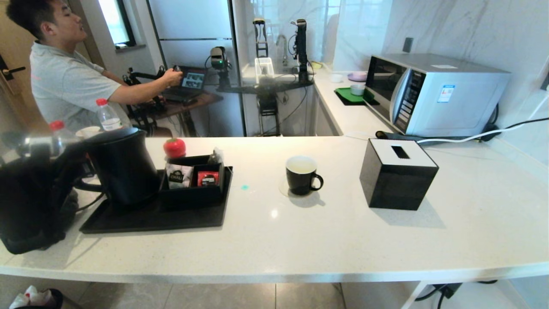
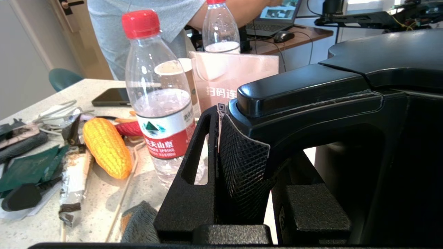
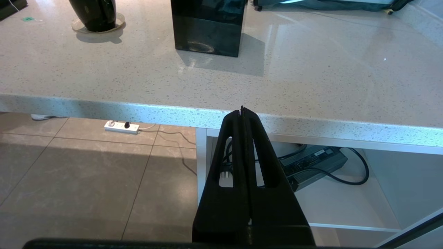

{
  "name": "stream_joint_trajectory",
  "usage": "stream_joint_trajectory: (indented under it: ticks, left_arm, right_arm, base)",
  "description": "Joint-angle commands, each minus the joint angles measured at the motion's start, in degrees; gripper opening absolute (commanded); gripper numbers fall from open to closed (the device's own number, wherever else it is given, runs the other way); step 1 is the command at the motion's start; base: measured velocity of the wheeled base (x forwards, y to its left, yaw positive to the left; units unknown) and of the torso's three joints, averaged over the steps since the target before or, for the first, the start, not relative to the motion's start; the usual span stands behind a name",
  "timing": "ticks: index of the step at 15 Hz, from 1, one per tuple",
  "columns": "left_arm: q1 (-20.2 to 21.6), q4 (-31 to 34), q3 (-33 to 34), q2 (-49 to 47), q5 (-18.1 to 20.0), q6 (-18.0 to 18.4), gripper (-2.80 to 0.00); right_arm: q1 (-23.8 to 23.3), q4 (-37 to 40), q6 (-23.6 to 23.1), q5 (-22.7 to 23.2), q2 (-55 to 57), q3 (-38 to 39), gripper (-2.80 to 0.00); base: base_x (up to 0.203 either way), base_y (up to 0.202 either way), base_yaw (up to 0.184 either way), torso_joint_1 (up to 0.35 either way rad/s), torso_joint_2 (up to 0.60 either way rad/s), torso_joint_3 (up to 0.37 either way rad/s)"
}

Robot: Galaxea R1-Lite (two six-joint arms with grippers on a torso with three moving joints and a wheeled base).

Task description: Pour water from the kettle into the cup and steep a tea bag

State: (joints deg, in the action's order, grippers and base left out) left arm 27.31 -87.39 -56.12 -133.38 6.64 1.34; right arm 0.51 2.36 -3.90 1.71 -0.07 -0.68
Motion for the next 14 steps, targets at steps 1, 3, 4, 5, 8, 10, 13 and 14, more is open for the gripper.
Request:
stream_joint_trajectory:
  ticks: [1,3,4,5,8,10,13,14]
  left_arm:
    - [-0.07,-2.56,1.0,0.11,-0.04,0.15,-2.8]
    - [-0.06,-2.56,3.21,0.87,-0.08,0.15,-2.8]
    - [-0.07,-2.56,4.66,1.24,-0.11,0.15,-2.8]
    - [-0.07,-2.56,6.07,1.53,-0.13,0.16,-2.8]
    - [0.02,-2.56,7.52,1.72,-0.48,0.24,-2.8]
    - [-0.07,-2.56,7.7,1.72,-0.48,0.33,-2.8]
    - [-0.07,-2.56,7.78,1.63,-0.57,0.59,-2.8]
    - [-0.07,-2.56,7.78,1.63,-0.57,0.59,-2.8]
  right_arm:
    - [0.02,0.01,-0.05,0.05,0.07,-0.02,-2.8]
    - [0.02,0.01,-0.05,0.05,0.07,-0.02,-2.8]
    - [0.02,0.01,-0.05,0.05,0.07,0.02,-2.8]
    - [0.02,0.01,-0.05,0.05,0.07,-0.02,-2.8]
    - [0.02,0.01,-0.05,0.05,0.07,-0.02,-2.8]
    - [0.02,0.01,-0.05,0.05,0.07,-0.02,-2.8]
    - [0.02,0.01,-0.05,0.05,0.07,-0.02,-2.8]
    - [0.02,0.01,-0.05,0.05,0.07,-0.02,-2.8]
  base:
    - [0.0,0.0,0.0,0.0,0.0,0.0]
    - [0.0,0.0,0.0,0.0,0.0,0.0]
    - [0.0,0.0,0.0,0.0,0.0,0.0]
    - [0.0,0.0,0.0,0.0,0.0,0.0]
    - [0.0,0.0,0.0,0.0,0.0,0.0]
    - [0.0,0.0,0.0,0.0,0.0,0.0]
    - [0.0,0.0,0.0,0.0,0.0,0.0]
    - [0.0,0.0,0.0,0.0,0.0,0.0]
